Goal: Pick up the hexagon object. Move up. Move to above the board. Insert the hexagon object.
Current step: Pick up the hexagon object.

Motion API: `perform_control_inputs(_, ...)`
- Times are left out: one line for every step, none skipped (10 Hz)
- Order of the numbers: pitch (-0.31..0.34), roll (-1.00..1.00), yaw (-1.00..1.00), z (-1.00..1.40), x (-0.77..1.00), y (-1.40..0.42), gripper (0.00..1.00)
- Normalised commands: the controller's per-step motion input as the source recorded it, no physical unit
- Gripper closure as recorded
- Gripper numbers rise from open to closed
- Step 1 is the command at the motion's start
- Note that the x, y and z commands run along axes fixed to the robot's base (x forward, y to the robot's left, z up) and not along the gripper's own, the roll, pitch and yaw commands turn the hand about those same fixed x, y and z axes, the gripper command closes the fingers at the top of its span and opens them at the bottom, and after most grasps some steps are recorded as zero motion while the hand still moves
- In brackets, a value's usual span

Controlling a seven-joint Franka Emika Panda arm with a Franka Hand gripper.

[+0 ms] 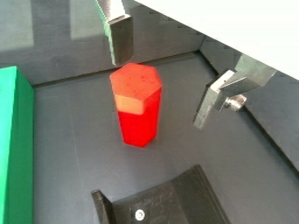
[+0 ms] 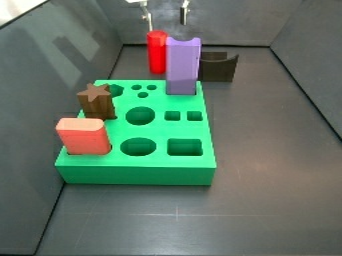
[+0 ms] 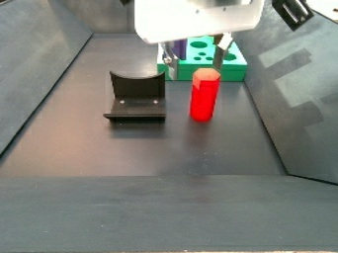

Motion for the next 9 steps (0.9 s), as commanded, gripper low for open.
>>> perform_control_inputs(-0.02,0.0,0.15,-0.11,-0.27,0.01,0.0)
perform_control_inputs(-0.027,0.0,0.13,-0.1,-0.3,0.01,0.0)
perform_control_inputs(-0.036,0.0,0.12,-0.11,-0.27,0.03,0.0)
perform_control_inputs(-0.064,0.0,0.14,-0.31,-0.15,-0.03,0.0)
perform_control_inputs(-0.114,0.0,0.16,-0.53,0.0,-0.16,0.0)
perform_control_inputs(-0.121,0.0,0.19,-0.46,0.0,-0.1,0.0)
perform_control_inputs(-0.146,-0.04,0.17,-0.5,0.0,-0.02,0.0)
perform_control_inputs(-0.159,-0.04,0.11,-0.42,-0.02,0.0,0.0)
perform_control_inputs(-0.021,0.0,0.04,0.0,0.0,0.0,0.0)
